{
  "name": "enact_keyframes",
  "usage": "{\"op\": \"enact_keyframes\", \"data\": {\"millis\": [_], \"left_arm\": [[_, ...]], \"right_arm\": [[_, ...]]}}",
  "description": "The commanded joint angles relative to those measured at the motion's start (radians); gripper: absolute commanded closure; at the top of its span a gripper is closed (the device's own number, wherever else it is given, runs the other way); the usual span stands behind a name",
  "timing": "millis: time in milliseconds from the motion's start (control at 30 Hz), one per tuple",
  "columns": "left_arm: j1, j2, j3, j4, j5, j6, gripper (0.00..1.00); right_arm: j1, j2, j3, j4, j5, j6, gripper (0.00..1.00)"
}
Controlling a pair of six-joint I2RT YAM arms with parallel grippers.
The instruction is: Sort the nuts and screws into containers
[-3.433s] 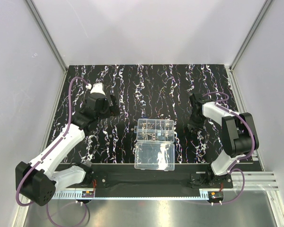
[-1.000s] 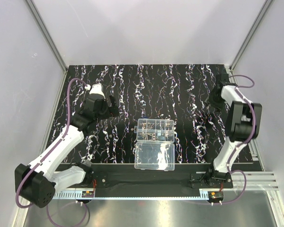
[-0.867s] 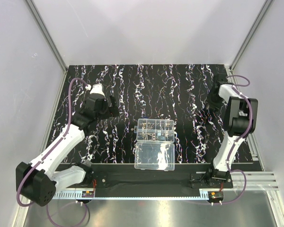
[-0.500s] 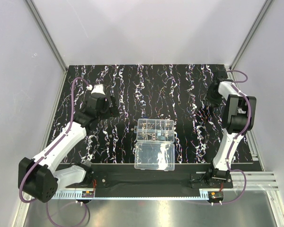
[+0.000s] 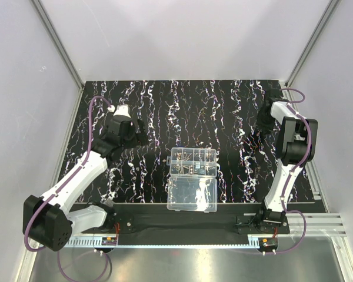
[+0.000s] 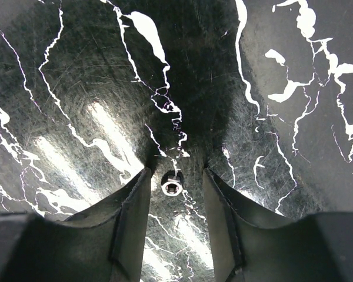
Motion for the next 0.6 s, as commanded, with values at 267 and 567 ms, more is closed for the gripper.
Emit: {"op": "enact_keyframes", "data": {"millis": [267, 567], "left_arm": [[0.012, -0.009, 0.039, 0.035, 0.024, 0.013, 0.01], [0.015, -0.012, 0.036, 0.032, 0.033, 0.012, 0.01]], "right_arm": [[0.006, 0.005, -0.054, -0.026, -0.008, -0.036, 0.55], [0.006, 0.014, -0.063, -0.026, -0.022, -0.034, 0.64]]}}
